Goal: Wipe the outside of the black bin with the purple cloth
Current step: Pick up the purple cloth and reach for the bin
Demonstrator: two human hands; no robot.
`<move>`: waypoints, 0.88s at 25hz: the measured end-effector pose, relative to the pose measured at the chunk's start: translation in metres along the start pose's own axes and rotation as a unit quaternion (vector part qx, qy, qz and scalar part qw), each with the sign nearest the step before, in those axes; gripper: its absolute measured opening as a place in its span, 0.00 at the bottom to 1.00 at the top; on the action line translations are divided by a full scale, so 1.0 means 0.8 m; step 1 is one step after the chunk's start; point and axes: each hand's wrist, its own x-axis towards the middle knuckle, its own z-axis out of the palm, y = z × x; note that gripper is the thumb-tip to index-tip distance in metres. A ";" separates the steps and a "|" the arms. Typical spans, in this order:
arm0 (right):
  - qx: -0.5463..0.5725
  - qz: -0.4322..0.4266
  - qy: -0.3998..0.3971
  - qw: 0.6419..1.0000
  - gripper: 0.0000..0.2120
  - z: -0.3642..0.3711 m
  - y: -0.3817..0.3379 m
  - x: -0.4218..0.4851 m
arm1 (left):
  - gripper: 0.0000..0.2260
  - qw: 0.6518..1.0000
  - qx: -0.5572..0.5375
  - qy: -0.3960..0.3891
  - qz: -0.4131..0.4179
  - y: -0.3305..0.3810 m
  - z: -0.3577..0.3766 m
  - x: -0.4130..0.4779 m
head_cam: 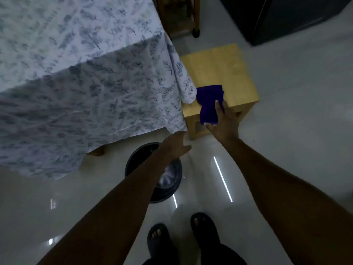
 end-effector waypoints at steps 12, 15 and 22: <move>0.171 -0.014 0.220 0.960 0.27 0.075 -0.005 -0.030 | 0.31 0.998 -0.021 0.062 0.009 -0.061 0.093 -0.008; 0.254 0.004 0.209 0.944 0.27 0.101 -0.021 -0.097 | 0.31 0.997 -0.013 0.076 0.015 -0.070 0.099 -0.043; 0.350 0.079 0.110 0.927 0.25 0.143 -0.061 -0.198 | 0.31 0.997 0.036 0.068 0.010 -0.104 0.126 -0.107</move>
